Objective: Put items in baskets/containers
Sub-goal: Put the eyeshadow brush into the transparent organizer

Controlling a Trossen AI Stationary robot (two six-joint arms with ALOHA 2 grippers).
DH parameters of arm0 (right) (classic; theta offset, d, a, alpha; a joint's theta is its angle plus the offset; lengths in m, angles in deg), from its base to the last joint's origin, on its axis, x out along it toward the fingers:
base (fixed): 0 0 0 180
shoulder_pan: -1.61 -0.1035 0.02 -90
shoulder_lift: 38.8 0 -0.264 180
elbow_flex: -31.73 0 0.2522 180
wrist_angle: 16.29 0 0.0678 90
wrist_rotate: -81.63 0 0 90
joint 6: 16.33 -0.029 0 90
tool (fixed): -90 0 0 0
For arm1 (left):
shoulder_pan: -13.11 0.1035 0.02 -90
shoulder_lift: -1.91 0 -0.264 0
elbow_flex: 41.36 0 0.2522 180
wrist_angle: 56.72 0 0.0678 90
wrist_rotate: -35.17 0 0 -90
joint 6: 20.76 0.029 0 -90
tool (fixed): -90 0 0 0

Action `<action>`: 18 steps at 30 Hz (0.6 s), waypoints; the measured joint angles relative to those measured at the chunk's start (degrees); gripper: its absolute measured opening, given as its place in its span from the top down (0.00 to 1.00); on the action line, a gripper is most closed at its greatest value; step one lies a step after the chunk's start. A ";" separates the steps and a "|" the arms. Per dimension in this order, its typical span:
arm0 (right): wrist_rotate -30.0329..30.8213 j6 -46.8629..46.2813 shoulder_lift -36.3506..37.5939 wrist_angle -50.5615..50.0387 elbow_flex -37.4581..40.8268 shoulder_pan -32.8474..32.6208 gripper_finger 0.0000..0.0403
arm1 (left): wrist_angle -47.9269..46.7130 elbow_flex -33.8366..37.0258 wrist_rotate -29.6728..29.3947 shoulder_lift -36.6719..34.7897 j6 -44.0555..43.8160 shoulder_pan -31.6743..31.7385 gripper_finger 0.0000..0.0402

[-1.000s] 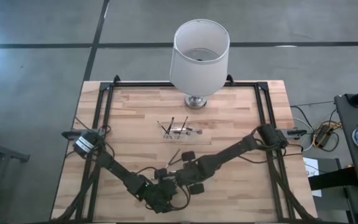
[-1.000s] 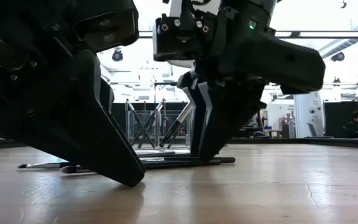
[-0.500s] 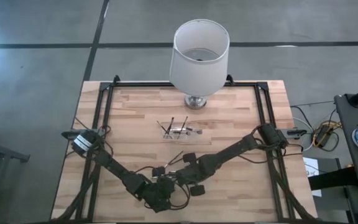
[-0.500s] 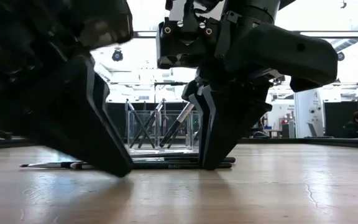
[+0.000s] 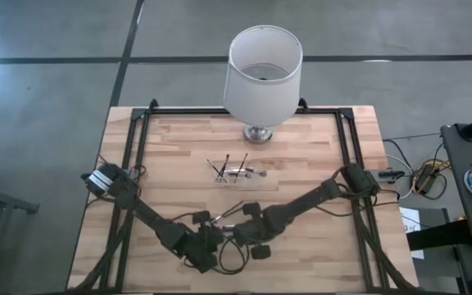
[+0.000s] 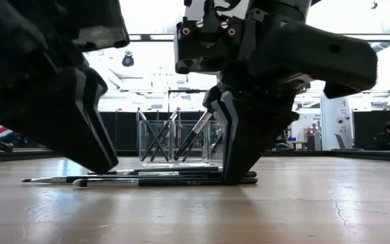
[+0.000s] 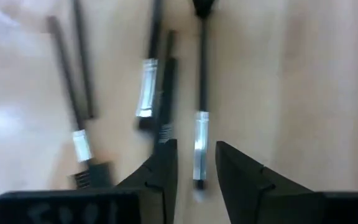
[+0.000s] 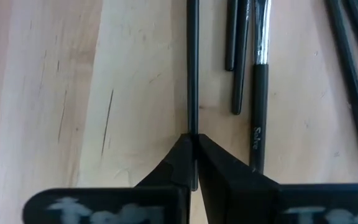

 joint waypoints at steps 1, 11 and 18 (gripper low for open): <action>0.02 -0.14 0.02 -0.36 0.00 -0.25 0.97 | 1.59 0.54 1.45 -0.19 0.18 0.05 0.75; -0.83 -1.97 0.00 -0.83 0.13 -1.98 0.97 | 10.45 4.54 5.24 -3.63 3.57 -0.26 0.82; -0.72 -2.76 -0.03 -0.53 0.17 -2.05 0.97 | 11.35 7.23 8.83 -3.28 3.69 -0.06 0.82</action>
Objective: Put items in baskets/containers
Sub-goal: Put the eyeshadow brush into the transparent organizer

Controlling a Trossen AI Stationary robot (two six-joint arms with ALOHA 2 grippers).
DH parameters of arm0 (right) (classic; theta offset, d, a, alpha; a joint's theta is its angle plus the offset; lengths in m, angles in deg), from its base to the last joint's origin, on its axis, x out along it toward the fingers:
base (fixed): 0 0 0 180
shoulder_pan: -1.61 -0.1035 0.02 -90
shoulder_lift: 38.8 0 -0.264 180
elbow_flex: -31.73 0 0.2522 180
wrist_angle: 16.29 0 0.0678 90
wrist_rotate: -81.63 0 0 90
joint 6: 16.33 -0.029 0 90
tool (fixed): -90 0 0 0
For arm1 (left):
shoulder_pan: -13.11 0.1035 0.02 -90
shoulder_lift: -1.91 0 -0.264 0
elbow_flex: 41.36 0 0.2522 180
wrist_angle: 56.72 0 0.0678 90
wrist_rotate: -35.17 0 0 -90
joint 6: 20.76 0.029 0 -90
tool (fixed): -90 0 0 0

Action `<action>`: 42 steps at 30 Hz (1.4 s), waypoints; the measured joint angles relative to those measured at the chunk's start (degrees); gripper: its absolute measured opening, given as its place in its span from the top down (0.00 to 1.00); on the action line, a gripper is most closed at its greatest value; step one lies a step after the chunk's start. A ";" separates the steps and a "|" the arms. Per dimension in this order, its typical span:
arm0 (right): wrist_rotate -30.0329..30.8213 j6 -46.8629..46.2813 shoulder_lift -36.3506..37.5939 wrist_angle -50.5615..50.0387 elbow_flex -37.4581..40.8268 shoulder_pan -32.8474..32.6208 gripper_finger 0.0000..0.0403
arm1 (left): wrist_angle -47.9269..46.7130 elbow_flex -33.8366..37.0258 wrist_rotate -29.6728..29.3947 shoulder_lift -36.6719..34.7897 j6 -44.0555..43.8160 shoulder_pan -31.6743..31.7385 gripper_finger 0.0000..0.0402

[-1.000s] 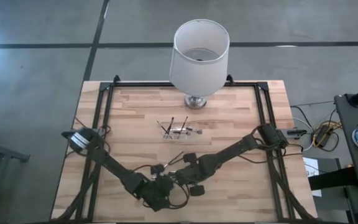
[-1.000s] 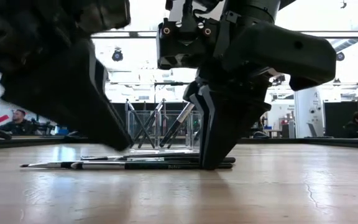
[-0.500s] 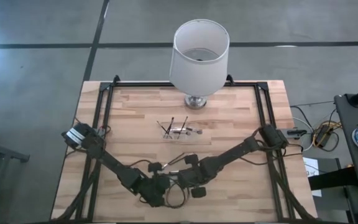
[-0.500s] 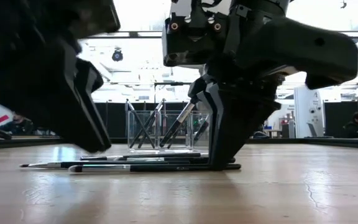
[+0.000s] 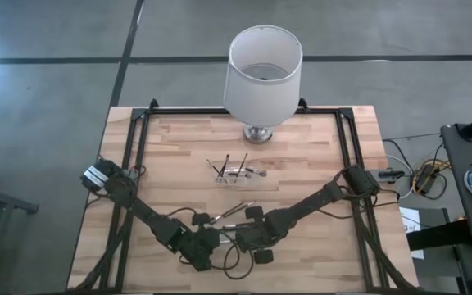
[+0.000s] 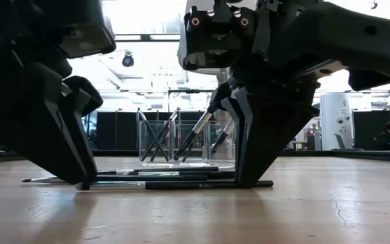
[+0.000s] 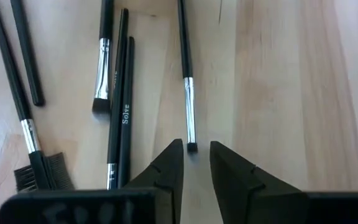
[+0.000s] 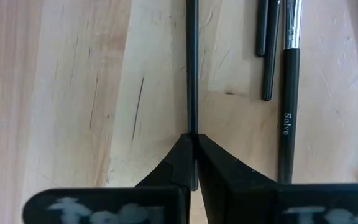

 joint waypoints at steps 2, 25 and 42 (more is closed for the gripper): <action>0.00 -0.01 -0.02 0.27 0.04 0.00 0.97 | 0.43 0.21 0.08 0.00 -0.11 0.02 0.82; 0.09 -3.10 -0.31 7.76 0.12 0.56 0.97 | 2.26 3.40 6.13 -0.15 0.70 1.77 0.83; 1.75 -3.42 -0.17 9.22 -0.11 0.90 0.97 | -2.07 3.34 8.13 -0.11 1.30 2.19 0.97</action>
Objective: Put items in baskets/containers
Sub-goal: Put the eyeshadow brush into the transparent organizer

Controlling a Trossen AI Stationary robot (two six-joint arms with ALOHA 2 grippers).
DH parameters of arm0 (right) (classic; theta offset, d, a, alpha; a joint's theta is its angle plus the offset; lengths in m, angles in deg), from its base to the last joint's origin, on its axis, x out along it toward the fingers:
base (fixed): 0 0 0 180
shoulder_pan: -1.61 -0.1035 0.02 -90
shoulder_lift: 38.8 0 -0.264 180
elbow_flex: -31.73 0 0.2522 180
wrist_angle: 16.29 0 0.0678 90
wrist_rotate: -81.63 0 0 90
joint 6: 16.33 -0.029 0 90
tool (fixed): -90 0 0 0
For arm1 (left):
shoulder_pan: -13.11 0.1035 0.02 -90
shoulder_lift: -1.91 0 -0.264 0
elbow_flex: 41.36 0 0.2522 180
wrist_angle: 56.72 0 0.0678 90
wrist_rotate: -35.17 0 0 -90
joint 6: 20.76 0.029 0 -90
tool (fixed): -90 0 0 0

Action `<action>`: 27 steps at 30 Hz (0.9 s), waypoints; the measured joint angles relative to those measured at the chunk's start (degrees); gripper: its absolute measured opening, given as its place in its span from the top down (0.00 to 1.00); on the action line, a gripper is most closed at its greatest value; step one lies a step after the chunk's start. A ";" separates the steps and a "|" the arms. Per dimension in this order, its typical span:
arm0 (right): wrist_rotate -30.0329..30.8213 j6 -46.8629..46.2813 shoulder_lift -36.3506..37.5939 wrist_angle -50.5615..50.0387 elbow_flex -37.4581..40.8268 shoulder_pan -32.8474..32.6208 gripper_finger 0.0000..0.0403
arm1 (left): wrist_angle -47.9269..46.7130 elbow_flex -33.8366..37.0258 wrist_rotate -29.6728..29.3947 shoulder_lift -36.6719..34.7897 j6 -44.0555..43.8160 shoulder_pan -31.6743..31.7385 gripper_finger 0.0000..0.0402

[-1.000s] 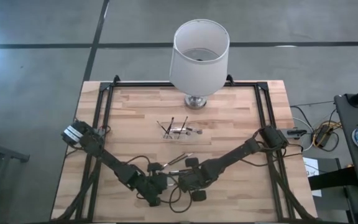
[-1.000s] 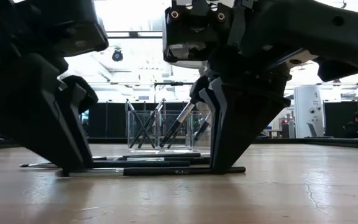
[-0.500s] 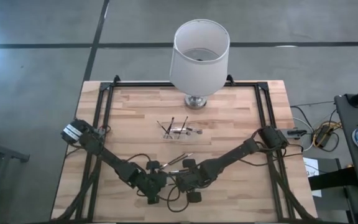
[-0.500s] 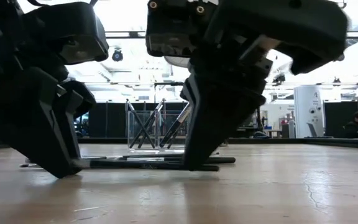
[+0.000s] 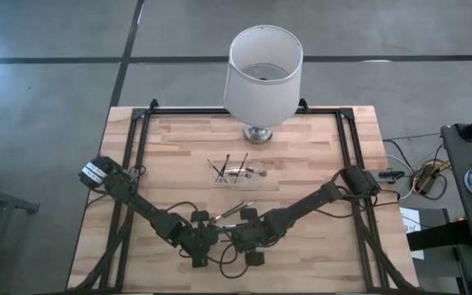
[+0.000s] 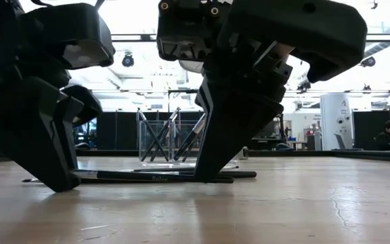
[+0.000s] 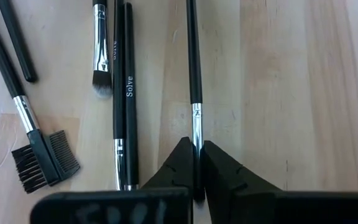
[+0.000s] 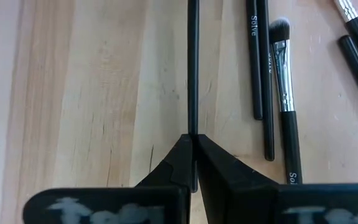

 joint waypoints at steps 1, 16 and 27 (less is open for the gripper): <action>0.00 0.00 0.04 0.02 0.00 0.00 0.97 | -0.03 -0.05 0.00 0.00 0.33 0.00 0.97; 3.88 1.38 3.36 0.29 -0.22 -1.16 0.88 | -4.13 -3.44 -1.62 -0.05 1.05 -0.04 0.97; 22.78 -8.83 12.88 -13.18 -0.22 -5.08 0.64 | -8.35 -3.19 -8.64 -6.77 -3.65 -0.09 0.97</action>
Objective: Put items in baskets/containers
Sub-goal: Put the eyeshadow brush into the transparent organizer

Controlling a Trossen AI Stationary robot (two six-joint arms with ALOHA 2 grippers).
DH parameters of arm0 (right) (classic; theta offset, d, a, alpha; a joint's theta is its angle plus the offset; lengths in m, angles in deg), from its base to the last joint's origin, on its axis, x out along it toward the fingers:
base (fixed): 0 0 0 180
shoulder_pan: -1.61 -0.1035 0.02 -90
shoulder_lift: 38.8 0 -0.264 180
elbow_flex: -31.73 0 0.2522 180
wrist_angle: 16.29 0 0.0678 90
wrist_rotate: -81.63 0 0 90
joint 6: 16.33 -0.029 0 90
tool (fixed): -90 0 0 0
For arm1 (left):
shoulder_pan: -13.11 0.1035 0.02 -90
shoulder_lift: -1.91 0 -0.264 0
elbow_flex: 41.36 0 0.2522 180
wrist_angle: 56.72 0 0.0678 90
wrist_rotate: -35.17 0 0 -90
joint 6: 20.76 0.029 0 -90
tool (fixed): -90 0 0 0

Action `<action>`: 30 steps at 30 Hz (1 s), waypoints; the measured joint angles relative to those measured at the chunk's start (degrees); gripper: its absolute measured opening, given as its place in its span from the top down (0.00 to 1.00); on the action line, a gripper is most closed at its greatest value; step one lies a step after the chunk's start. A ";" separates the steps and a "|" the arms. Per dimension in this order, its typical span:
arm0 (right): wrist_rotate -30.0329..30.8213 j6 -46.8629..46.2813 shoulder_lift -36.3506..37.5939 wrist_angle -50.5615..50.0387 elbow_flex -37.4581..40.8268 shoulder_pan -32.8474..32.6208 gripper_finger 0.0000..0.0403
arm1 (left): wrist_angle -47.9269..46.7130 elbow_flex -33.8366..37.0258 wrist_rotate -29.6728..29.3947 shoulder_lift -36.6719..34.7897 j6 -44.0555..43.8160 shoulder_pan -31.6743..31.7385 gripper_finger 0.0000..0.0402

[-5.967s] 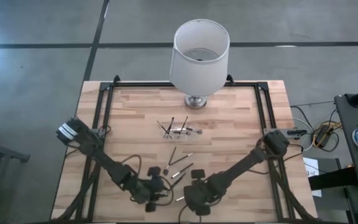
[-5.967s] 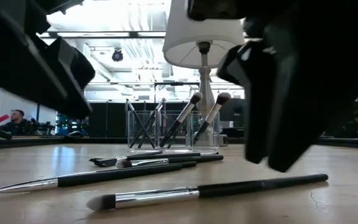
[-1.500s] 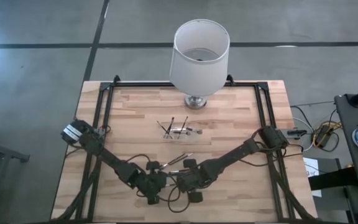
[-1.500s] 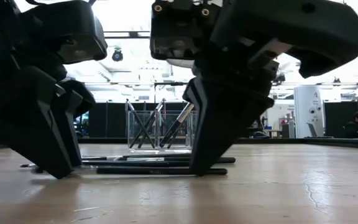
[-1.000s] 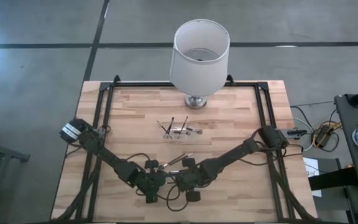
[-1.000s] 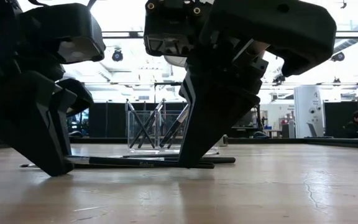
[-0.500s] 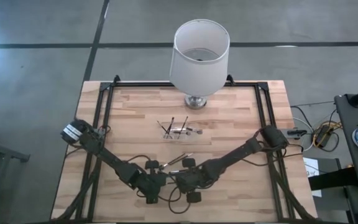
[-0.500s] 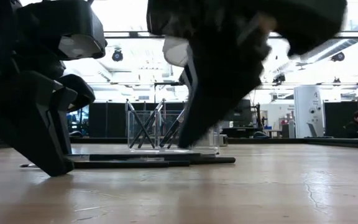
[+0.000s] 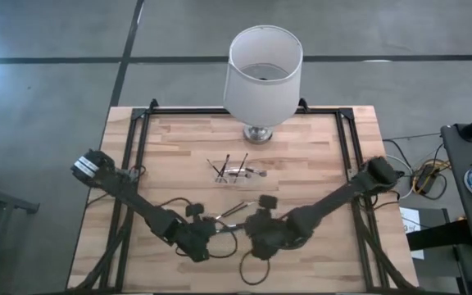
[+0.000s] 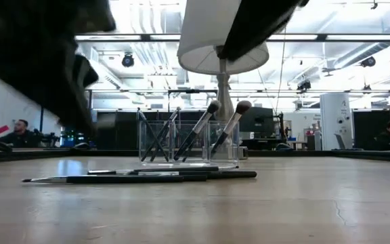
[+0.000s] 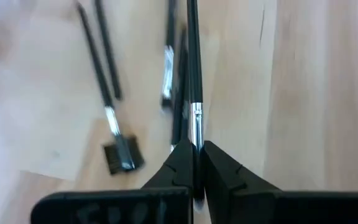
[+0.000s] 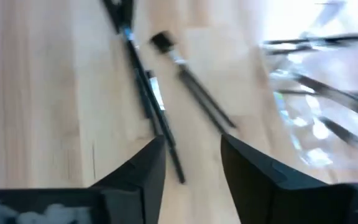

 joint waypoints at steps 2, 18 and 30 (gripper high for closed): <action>4.55 -5.94 2.54 -3.07 0.13 -1.45 0.61 | -0.36 0.00 -1.97 -2.32 -1.22 -0.23 0.97; 14.00 -43.77 6.53 -8.05 1.65 -7.40 0.60 | -20.74 -1.31 -1.38 -26.73 -7.79 -1.34 0.97; -2.91 -43.65 7.25 12.04 7.67 -1.03 0.66 | -51.16 -9.02 2.45 -29.09 8.48 -0.97 0.97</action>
